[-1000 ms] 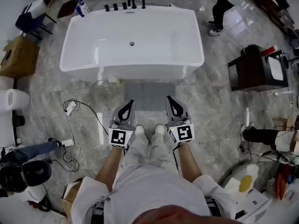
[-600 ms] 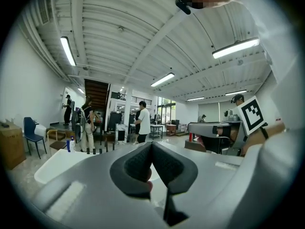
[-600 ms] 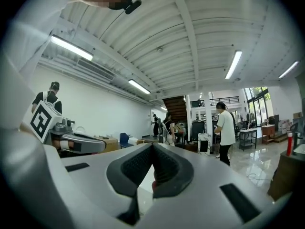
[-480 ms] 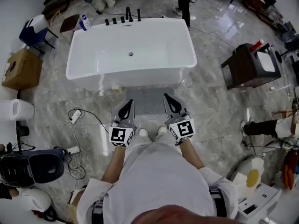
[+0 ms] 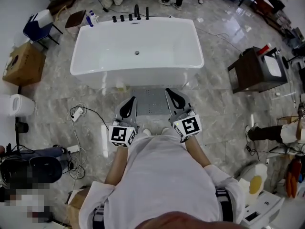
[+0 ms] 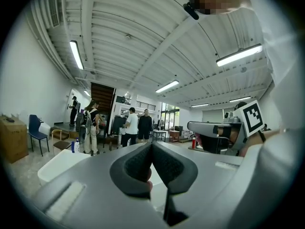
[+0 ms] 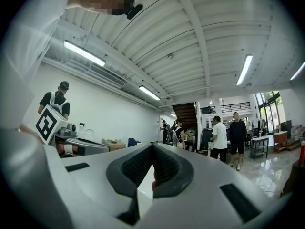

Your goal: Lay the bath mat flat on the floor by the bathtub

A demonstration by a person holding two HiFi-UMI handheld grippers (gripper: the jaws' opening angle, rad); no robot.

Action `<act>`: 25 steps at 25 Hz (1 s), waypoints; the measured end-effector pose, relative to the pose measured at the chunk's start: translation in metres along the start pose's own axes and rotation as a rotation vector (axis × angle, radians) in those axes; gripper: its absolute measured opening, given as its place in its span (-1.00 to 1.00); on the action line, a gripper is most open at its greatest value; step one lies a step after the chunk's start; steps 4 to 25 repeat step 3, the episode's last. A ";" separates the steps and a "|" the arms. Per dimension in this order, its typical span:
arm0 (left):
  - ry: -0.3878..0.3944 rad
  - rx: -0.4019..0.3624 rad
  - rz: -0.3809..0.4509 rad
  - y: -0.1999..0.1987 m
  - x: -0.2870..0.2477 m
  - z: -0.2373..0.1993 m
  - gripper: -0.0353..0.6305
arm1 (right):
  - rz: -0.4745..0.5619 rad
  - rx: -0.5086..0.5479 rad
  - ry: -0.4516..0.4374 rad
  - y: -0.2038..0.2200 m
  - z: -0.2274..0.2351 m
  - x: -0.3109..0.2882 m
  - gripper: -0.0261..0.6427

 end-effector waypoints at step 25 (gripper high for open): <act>0.007 -0.009 -0.007 -0.002 0.010 0.004 -0.90 | 0.012 0.006 0.010 -0.010 -0.006 0.008 -0.92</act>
Point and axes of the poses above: the fingertips, and each gripper's own axes: x backward along the fingers, z to its right, y out of its underside, the point moved 9 cm from there along x, backward along the fingers, and after that the axes turned 15 degrees about x, right-handed, at the moved point
